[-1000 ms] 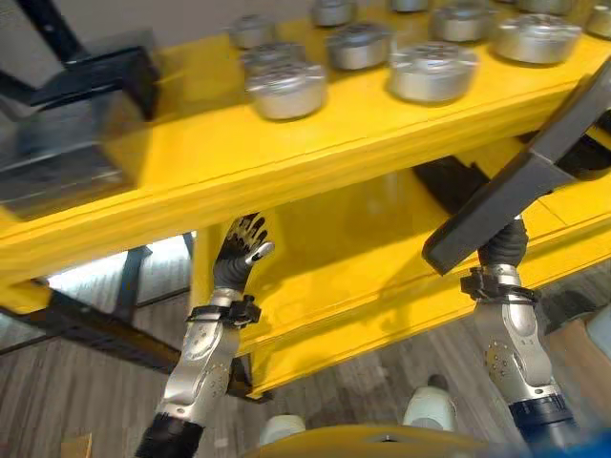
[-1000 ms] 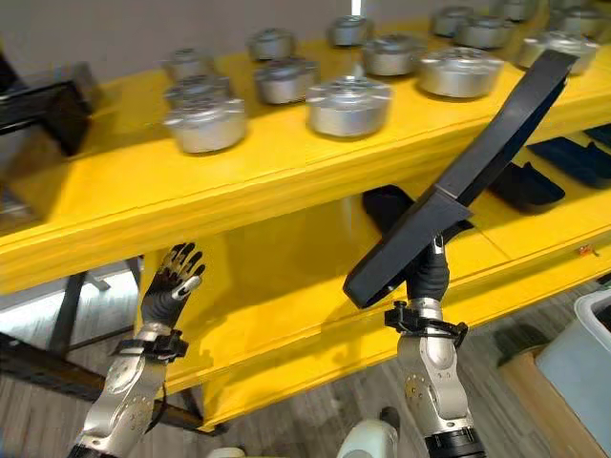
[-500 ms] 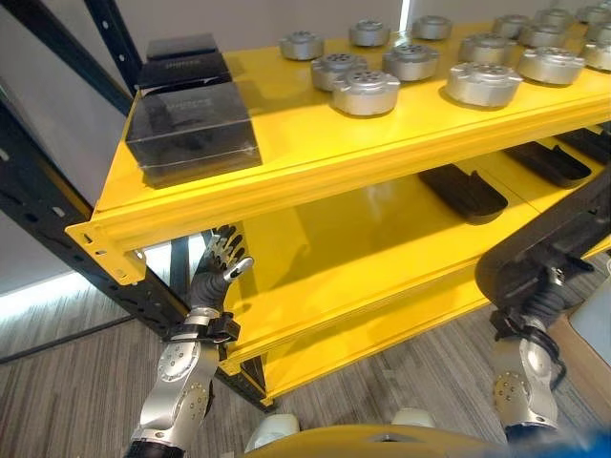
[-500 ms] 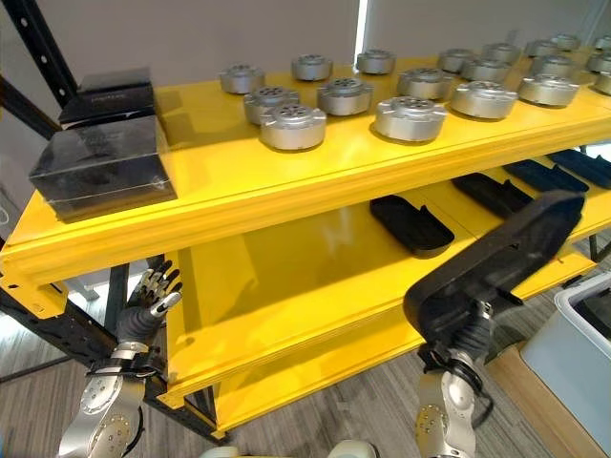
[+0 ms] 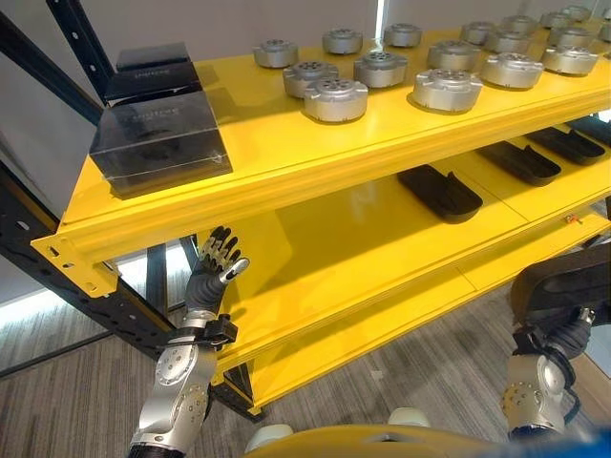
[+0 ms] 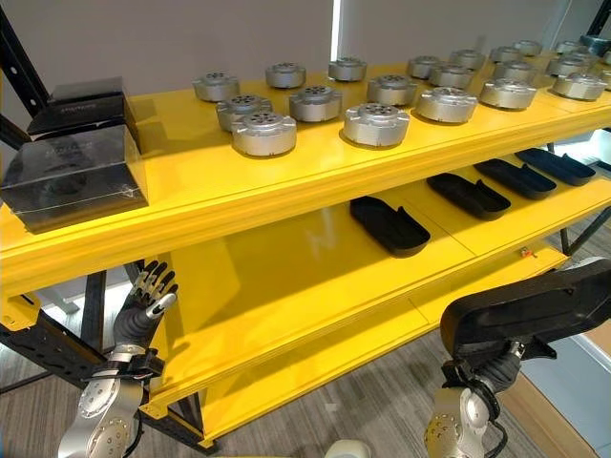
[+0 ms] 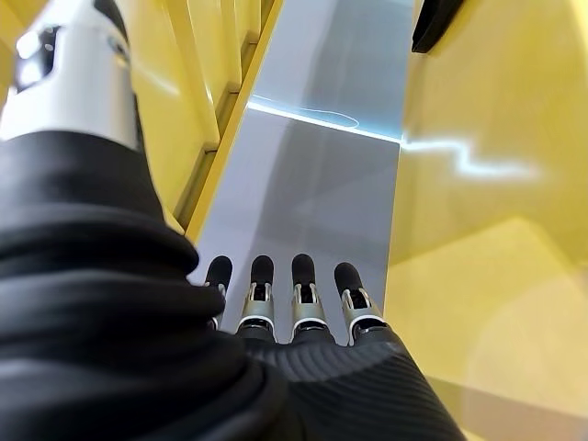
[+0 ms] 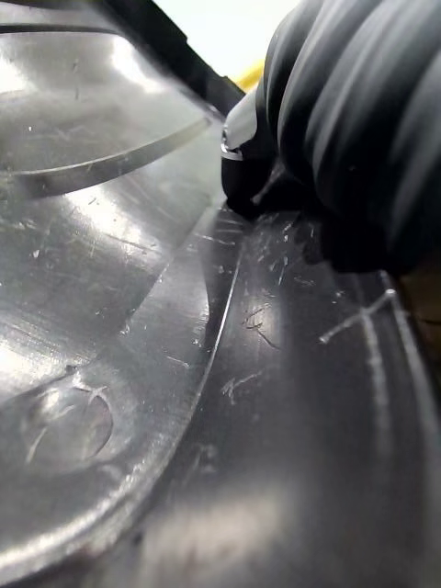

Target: Move parts from the plastic box to the shelf.

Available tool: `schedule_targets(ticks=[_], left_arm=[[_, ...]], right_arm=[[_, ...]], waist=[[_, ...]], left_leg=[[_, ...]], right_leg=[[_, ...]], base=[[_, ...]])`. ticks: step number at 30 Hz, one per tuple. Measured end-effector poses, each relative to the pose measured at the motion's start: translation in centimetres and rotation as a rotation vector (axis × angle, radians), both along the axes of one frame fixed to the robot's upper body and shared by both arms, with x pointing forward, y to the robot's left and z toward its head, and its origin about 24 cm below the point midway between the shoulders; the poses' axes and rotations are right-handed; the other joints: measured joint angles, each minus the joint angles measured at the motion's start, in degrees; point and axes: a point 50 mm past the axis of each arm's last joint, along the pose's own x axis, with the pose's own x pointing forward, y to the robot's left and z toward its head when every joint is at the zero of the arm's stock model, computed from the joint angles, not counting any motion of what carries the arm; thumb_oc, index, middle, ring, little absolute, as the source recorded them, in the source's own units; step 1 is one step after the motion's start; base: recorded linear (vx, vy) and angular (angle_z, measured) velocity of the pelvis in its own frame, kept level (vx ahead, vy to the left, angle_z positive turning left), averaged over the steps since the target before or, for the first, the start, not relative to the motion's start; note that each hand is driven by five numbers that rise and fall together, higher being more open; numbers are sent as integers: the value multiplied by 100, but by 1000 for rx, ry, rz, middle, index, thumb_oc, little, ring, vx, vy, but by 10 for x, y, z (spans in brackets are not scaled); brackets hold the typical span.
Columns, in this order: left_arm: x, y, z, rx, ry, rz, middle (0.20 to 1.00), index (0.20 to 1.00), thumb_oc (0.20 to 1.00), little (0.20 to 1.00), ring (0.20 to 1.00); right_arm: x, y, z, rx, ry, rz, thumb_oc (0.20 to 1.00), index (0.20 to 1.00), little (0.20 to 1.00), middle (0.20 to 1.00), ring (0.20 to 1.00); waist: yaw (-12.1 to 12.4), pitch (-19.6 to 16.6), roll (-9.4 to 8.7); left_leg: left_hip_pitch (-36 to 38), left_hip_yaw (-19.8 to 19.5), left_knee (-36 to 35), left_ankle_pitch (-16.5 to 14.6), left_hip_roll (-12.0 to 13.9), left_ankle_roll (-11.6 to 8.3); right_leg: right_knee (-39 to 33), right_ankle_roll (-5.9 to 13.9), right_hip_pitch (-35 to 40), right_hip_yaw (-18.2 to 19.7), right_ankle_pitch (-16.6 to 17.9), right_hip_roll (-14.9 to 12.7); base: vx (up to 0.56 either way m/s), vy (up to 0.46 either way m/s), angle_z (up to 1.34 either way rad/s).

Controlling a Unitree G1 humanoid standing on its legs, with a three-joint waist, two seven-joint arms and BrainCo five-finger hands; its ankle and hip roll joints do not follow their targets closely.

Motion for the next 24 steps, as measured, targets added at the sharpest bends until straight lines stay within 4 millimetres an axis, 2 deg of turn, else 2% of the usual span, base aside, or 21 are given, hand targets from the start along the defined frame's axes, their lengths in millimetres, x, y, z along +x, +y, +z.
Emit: schedule_targets(ticks=[5,10,14,16,24], left_arm=[[-1,0,-1,0,5,-1,1000,1000,1000,1000,1000],[-1,-6,-3,-11,13,-23,1000,1000,1000,1000,1000],[-1,-12,-5,-22,19,-48,1000,1000,1000,1000,1000],[0,-12,-4,-22,19,-47,1000,1000,1000,1000,1000],[8,-14,2,-20,-14,-63,1000,1000,1000,1000,1000]], right_arm=[[23,32,11,-57,-32,232,200,200,200,200,200],[49,53,29,-128,-96,405,200,200,200,200,200],[74,72,48,-159,-179,528,200,200,200,200,200],[77,75,52,-166,-198,554,200,200,200,200,200],[86,113,65,-201,-250,779,200,200,200,200,200]], waist=[[6,-3,14],[238,45,33],[304,121,38],[457,157,56],[567,309,-33]], left_leg=[[110,46,-244,137,115,-72],[182,43,-428,249,196,-123],[189,-41,-450,284,230,-149],[183,-57,-467,285,232,-150],[177,-89,-617,376,251,-146]], right_leg=[[-44,-59,-11,16,23,115],[-91,-76,24,-6,40,203],[-87,-87,34,-60,30,239],[-81,-91,35,-74,27,241],[-101,-115,32,-160,28,251]], base=[[-9,-33,-5],[1,-39,-1],[3,-22,9],[2,-41,4],[1,-7,1]])
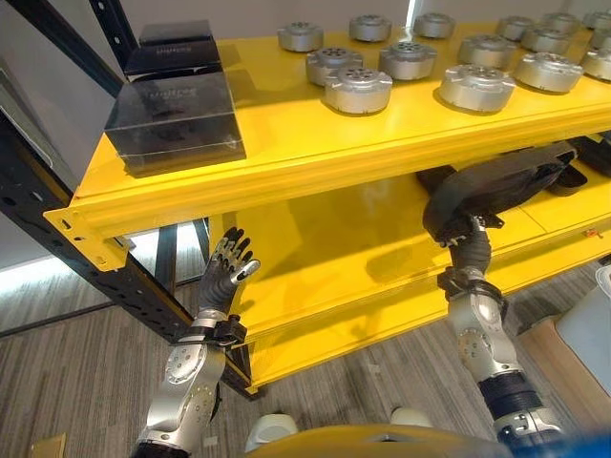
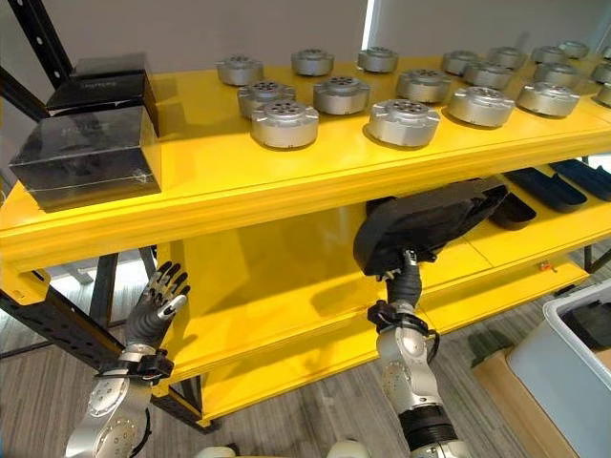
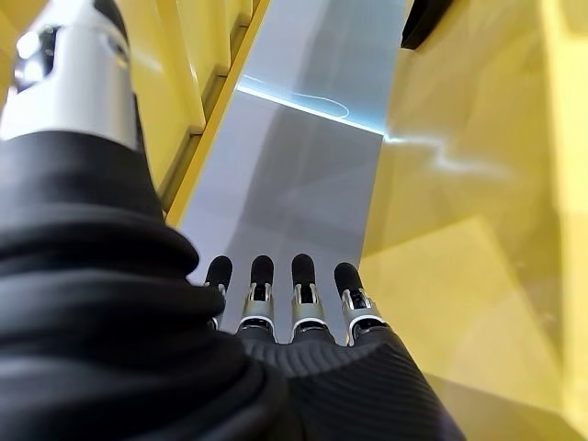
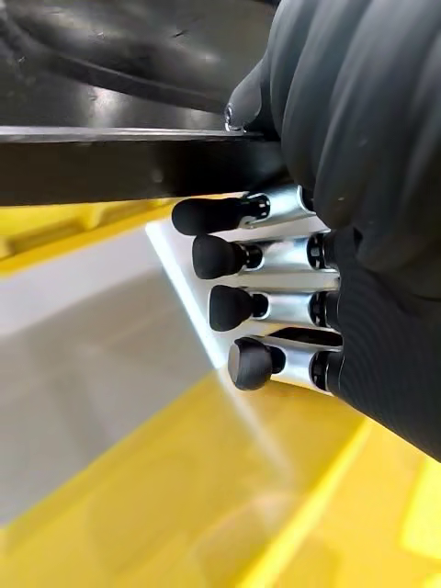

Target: Move parts from the plastic box to the shelf.

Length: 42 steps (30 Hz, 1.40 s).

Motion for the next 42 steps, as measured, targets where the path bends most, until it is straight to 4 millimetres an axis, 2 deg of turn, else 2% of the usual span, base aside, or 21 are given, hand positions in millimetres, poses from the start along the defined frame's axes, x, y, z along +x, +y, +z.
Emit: schedule_targets(ticks=[8,11,15,18,23,27,29,32,35,36,37,39,42], left_arm=[[7,-3,6,-29,-25,-12,1000,1000,1000,1000,1000],[10,-5,8,-28,-35,-24,1000,1000,1000,1000,1000],[11,-7,9,-27,-39,-33,1000,1000,1000,1000,1000],[12,-4,10,-11,-39,-35,1000,1000,1000,1000,1000],[13,-2,12,5,-45,-39,1000,1000,1000,1000,1000],[14,-3,13,5,-47,-40,1000,1000,1000,1000,1000],[14,-1,13,13,-47,-41,1000,1000,1000,1000,1000],[14,0,14,19,-48,-43,1000,1000,1000,1000,1000],[14,1,15,17,-45,-55,1000,1000,1000,1000,1000],[15,0,16,6,-48,-57,1000,1000,1000,1000,1000],[19,-3,18,7,-59,-75,1000,1000,1000,1000,1000],[24,-6,23,4,-81,-92,1000,1000,1000,1000,1000],[31,-5,34,27,-123,-106,1000,1000,1000,1000,1000]], right_arm=[[6,33,2,82,1,163,200,200,200,200,200],[11,53,-7,123,46,225,200,200,200,200,200],[9,75,-14,154,111,302,200,200,200,200,200],[9,77,-14,152,105,324,200,200,200,200,200],[16,79,-4,99,67,365,200,200,200,200,200],[14,82,-7,74,75,382,200,200,200,200,200],[19,77,-8,0,84,386,200,200,200,200,200],[29,60,1,-158,48,381,200,200,200,200,200],[54,34,33,-354,-34,340,200,200,200,200,200],[60,33,42,-380,-56,332,200,200,200,200,200],[71,35,59,-398,-102,321,200,200,200,200,200],[75,37,70,-430,-129,320,200,200,200,200,200],[93,33,105,-520,-209,285,200,200,200,200,200]], waist=[[40,90,-15],[51,132,-15],[279,241,27],[381,270,48],[356,361,56],[359,404,56],[368,458,56],[370,585,47],[389,883,33],[400,946,28],[405,1053,21],[515,1150,30],[530,1377,34]], left_leg=[[5,-35,-42,37,101,-60],[0,-45,-45,38,129,-63],[-93,-148,-12,52,133,-69],[-91,-168,-10,59,120,-78],[-91,-197,-12,63,101,-80],[-103,-227,-16,64,97,-81],[-107,-261,-13,67,95,-84],[-138,-281,-6,73,100,-83],[-315,-311,95,105,113,-112],[-362,-310,116,111,118,-122],[-533,-326,201,122,121,-140],[-593,-359,234,124,125,-144],[-922,-463,415,133,98,-156]], right_leg=[[-5,-59,4,-71,17,102],[16,-104,-3,-72,-14,127],[84,-100,-49,-142,-58,127],[109,-119,-36,-172,-73,107],[115,-86,-31,-201,-56,89],[123,-87,-27,-219,-64,88],[136,-98,-19,-227,-84,88],[226,-114,-70,-235,-116,86],[362,-134,-259,-252,-121,88],[416,-149,-328,-254,-131,91],[530,-170,-517,-249,-142,92],[622,-193,-576,-263,-166,89],[796,-227,-851,-322,-186,56]], base=[[1,-4,1],[0,0,0],[-9,-6,10],[-6,6,9],[-1,2,1],[-17,-11,4],[-13,-9,6],[-27,-13,1],[-68,-22,2],[-63,-11,1],[-59,-14,0],[-105,-11,7],[-54,-1,14]])
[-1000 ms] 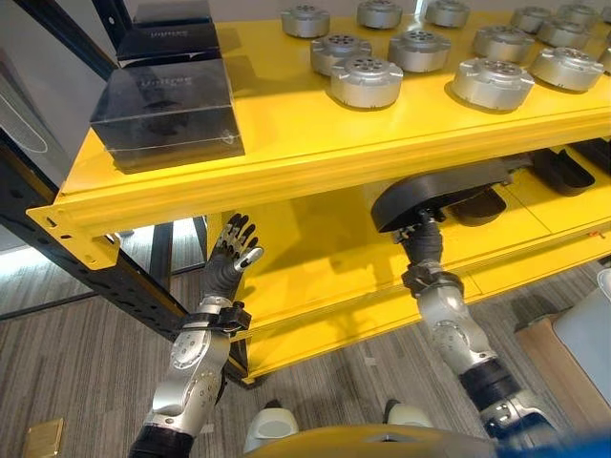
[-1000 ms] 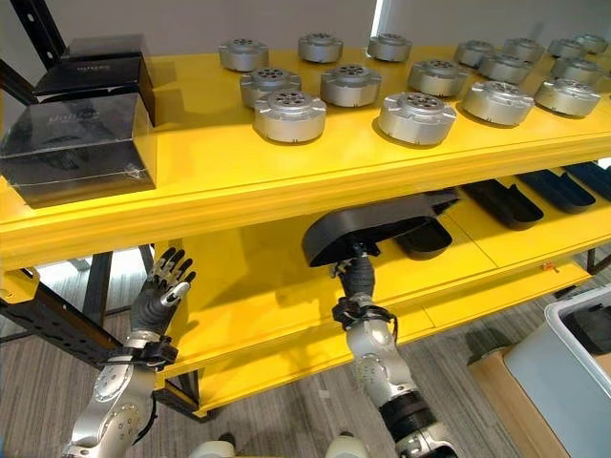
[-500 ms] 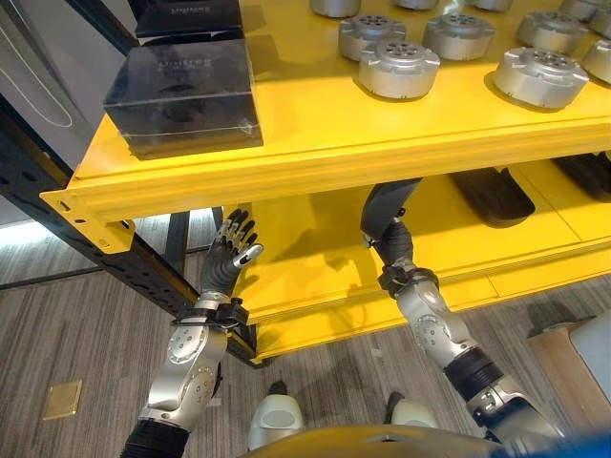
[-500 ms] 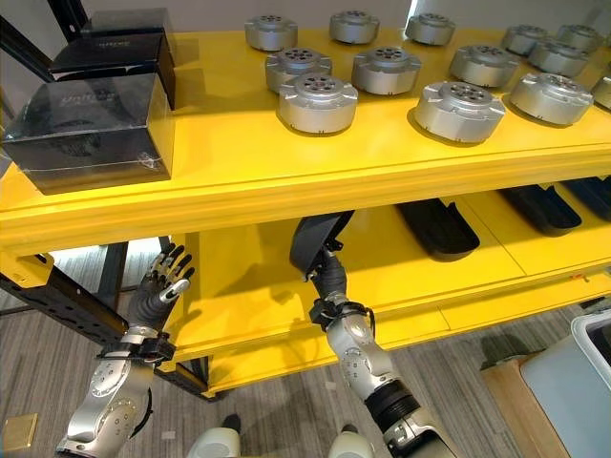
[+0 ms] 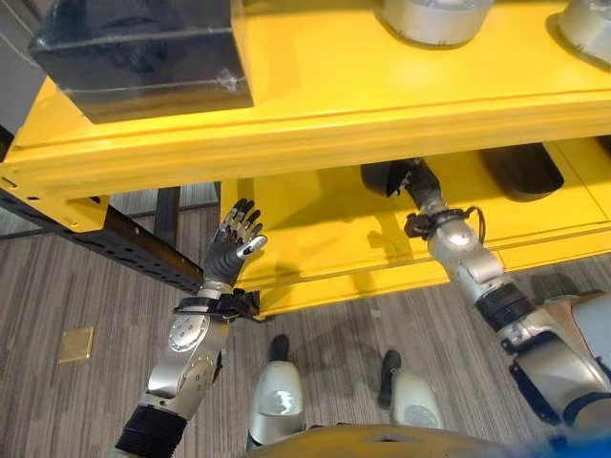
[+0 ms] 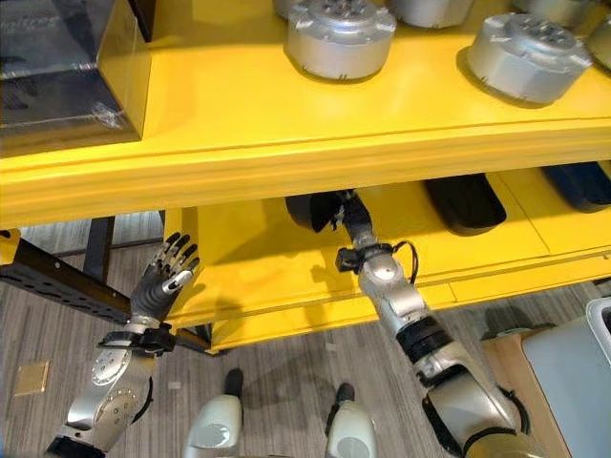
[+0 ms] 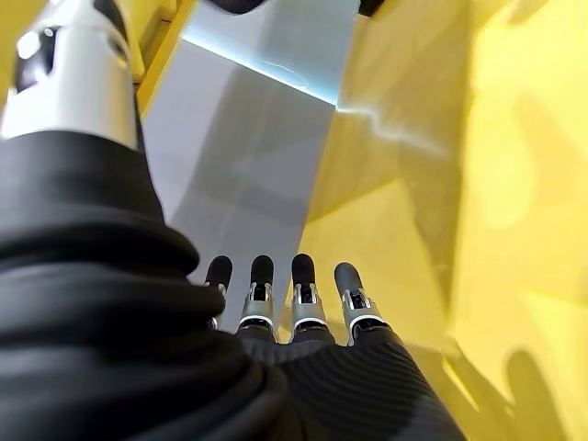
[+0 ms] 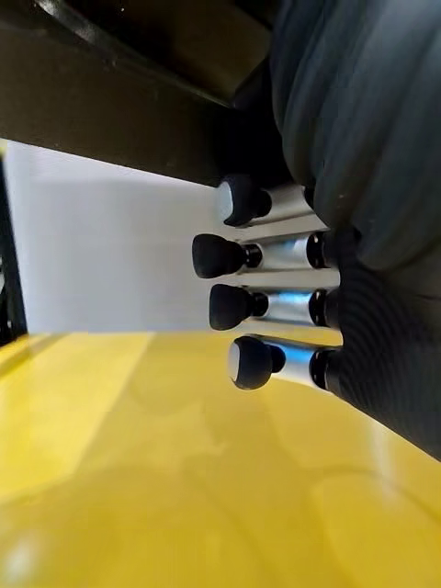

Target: Move parts from the plastic box to the shelf.

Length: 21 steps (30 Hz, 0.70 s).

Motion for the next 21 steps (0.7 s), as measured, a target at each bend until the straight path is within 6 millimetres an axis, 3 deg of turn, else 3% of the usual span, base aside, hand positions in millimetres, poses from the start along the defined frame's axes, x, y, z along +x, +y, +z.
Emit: schedule_targets(ticks=[4,9,21], left_arm=[[4,-4,4,-2,-19,-17,1000,1000,1000,1000,1000],[6,-6,7,-13,-33,-21,1000,1000,1000,1000,1000],[12,-12,17,-38,-85,-41,1000,1000,1000,1000,1000]], right_arm=[[9,1,16,-48,-41,-19,200,200,200,200,200],[14,5,20,-78,-43,-21,200,200,200,200,200],[38,-18,68,-244,-147,-212,200,200,200,200,200]], waist=[[124,182,46],[199,304,72],[381,581,104]], left_leg=[[-156,-66,82,9,-15,-12],[-370,-161,176,11,-46,-22],[-859,-321,425,30,-124,-48]], right_leg=[[123,-17,-127,-41,-40,-27],[282,-31,-312,-91,-94,-67],[576,-66,-732,-172,-165,-147]], base=[[-42,-9,8],[-33,-17,8],[-33,-4,6]])
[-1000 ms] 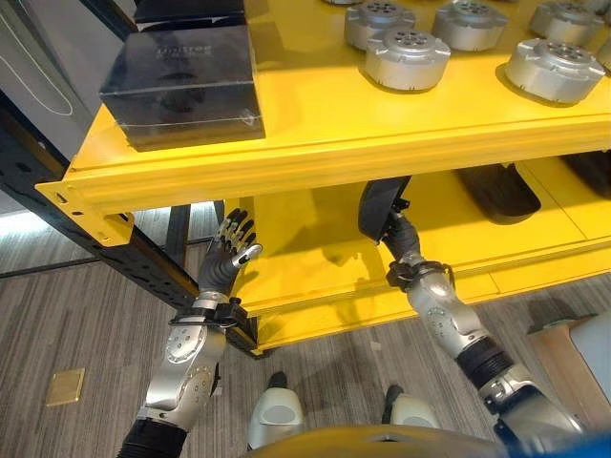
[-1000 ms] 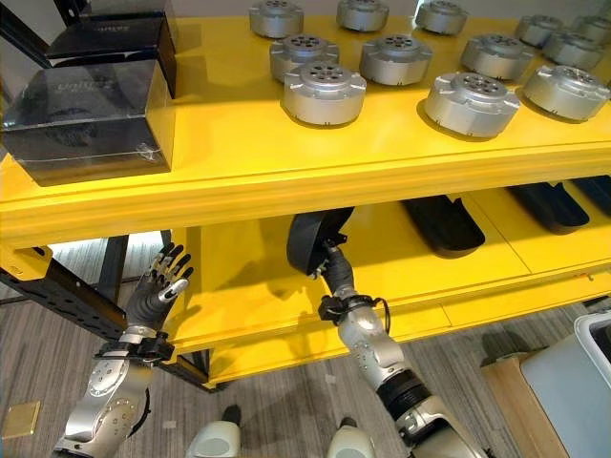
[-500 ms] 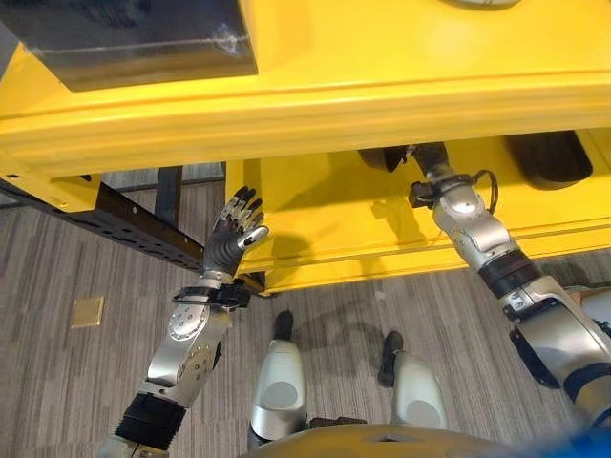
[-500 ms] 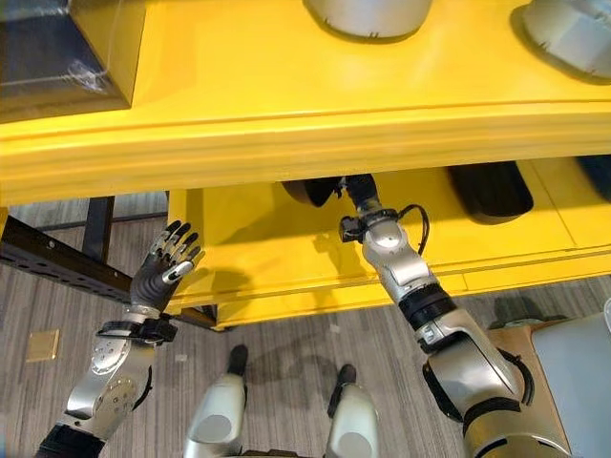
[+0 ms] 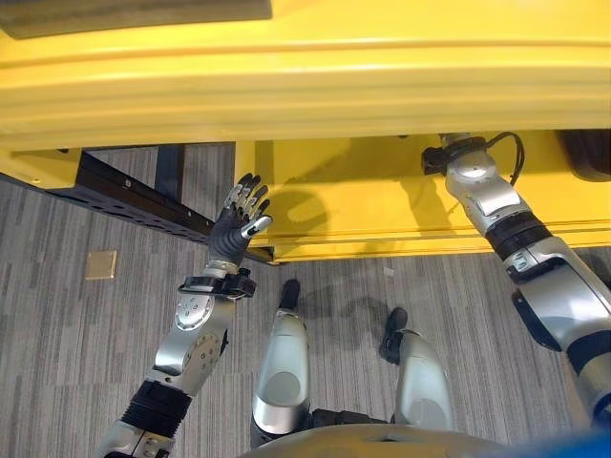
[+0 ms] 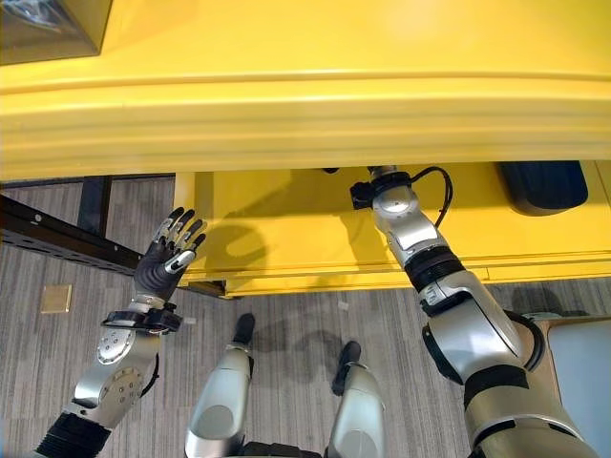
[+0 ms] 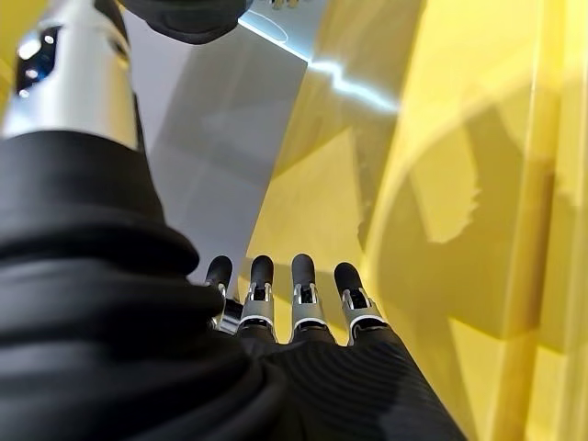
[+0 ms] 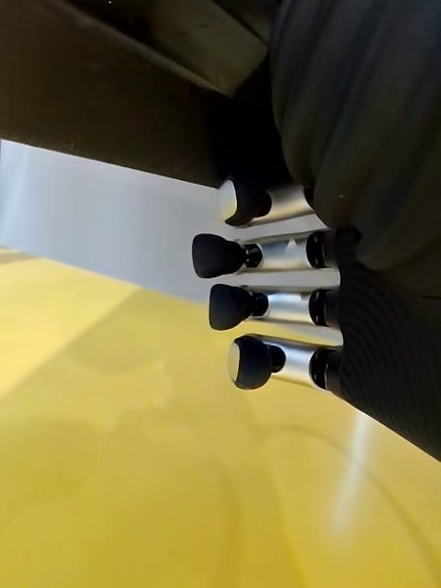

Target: Move parts from the plastic box to the shelf.

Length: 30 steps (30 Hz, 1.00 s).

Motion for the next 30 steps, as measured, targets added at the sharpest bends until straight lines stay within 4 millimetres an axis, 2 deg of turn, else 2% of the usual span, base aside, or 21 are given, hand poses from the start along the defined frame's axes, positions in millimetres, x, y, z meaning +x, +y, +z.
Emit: schedule_targets(ticks=[4,5,7,11,16,22,30], left_arm=[[7,-7,9,1,-35,-19,1000,1000,1000,1000,1000],[10,-11,13,0,-46,-28,1000,1000,1000,1000,1000],[9,-12,15,-6,-52,-20,1000,1000,1000,1000,1000],[8,-11,16,-8,-56,-16,1000,1000,1000,1000,1000],[7,-13,20,-9,-75,-8,1000,1000,1000,1000,1000],[8,-13,23,-17,-89,6,1000,1000,1000,1000,1000],[8,-13,28,-12,-108,-1,1000,1000,1000,1000,1000]], right_arm=[[5,-5,26,-23,-54,-43,200,200,200,200,200],[5,-10,36,-52,-84,-62,200,200,200,200,200],[5,-16,44,-80,-104,-84,200,200,200,200,200],[5,-33,46,-199,-107,-163,200,200,200,200,200],[4,-43,48,-237,-110,-207,200,200,200,200,200],[4,-44,48,-238,-110,-212,200,200,200,200,200],[3,-46,55,-241,-129,-217,200,200,200,200,200]], waist=[[22,85,4],[24,180,37],[43,195,40],[25,214,40],[-76,259,45],[-107,262,43],[-104,264,40]], left_leg=[[-409,-53,450,-123,-124,19],[-586,-140,781,-253,-182,9],[-837,-145,1191,-425,-241,28],[-1082,-206,1678,-642,-326,47],[-1378,-265,2152,-790,-402,67],[-1619,-264,2601,-951,-445,85],[-1817,-300,3460,-1338,-515,103]], right_leg=[[463,-15,-363,11,-178,-152],[705,-24,-481,19,-275,-201],[1033,-40,-681,66,-419,-264],[1403,-59,-861,124,-594,-351],[1683,-29,-1066,200,-655,-381],[1980,-27,-1288,318,-712,-388],[2654,17,-1403,441,-1008,-455]], base=[[-65,7,15],[-70,7,14],[-49,-4,10],[-36,6,5],[-47,7,0],[-64,9,-4],[-36,-6,1]])
